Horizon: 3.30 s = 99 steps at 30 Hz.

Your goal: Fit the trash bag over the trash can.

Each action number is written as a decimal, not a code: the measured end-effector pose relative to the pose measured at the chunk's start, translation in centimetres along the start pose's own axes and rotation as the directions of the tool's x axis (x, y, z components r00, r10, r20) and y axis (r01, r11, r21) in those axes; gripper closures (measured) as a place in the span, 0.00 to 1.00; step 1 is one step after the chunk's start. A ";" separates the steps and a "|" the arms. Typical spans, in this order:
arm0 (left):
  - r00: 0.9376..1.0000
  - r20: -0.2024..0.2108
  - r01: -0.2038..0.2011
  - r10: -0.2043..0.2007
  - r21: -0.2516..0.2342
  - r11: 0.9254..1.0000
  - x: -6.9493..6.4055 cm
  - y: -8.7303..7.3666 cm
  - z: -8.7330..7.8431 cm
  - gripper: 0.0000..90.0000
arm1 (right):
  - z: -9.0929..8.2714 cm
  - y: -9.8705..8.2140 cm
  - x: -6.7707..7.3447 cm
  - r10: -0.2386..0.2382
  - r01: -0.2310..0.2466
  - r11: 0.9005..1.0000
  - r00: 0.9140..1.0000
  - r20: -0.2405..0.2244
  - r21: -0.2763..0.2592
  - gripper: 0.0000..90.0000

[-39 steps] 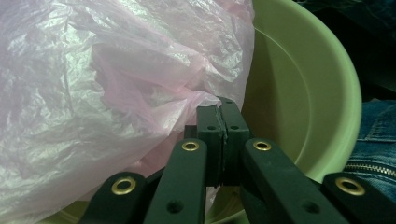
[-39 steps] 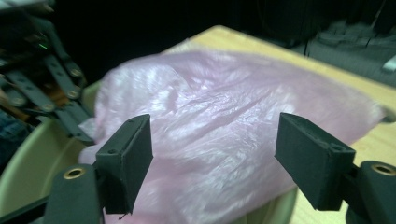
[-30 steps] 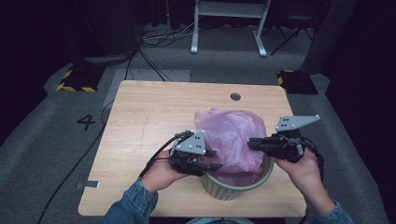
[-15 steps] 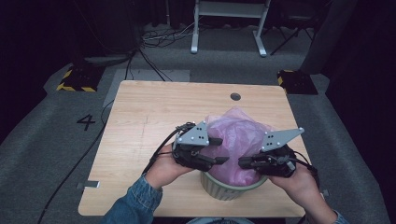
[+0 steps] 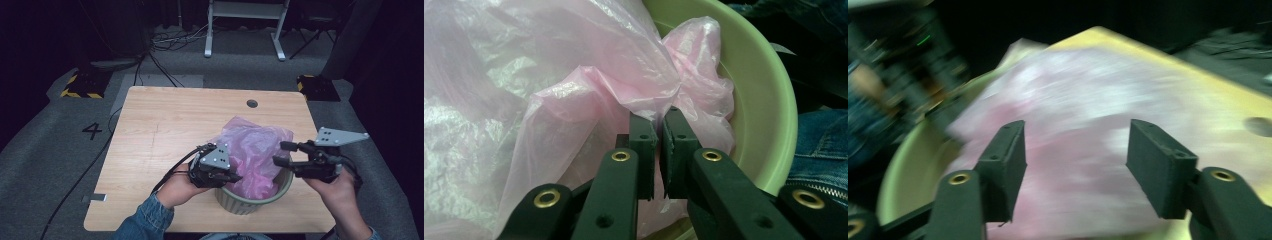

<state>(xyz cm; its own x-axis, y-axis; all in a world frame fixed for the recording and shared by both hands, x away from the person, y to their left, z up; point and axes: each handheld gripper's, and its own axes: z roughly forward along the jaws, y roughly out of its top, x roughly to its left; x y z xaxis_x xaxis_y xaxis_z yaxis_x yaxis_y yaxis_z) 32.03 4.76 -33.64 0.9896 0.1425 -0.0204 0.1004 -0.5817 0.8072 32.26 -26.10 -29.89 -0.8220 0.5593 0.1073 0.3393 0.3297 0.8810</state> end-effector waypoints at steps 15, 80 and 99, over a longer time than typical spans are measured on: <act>1.000 0.007 -0.023 0.023 -0.064 0.998 -0.6 0.0 -0.9 0.90 | -0.2 -1.3 -4.6 0.168 -0.168 0.986 0.986 0.012 0.017 0.86; 0.991 -0.128 -0.052 0.035 -0.131 0.990 -1.3 1.8 -0.3 0.92 | 0.8 -0.7 3.1 -0.047 0.046 0.998 0.998 -0.037 -0.030 0.65; 0.998 -0.011 -0.067 0.066 -0.122 0.990 -2.0 2.3 0.8 0.99 | 1.4 -0.3 2.0 -0.173 0.180 0.983 0.975 0.139 -0.041 0.96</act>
<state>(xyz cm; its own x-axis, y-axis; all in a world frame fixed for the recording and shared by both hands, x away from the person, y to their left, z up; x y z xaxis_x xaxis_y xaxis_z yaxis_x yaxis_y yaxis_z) 30.32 2.51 -32.18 0.9928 0.1130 0.0394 0.0210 -0.4882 0.8725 31.22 -24.00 -30.57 -0.7965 0.5942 -0.1117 0.1670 0.3938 0.9039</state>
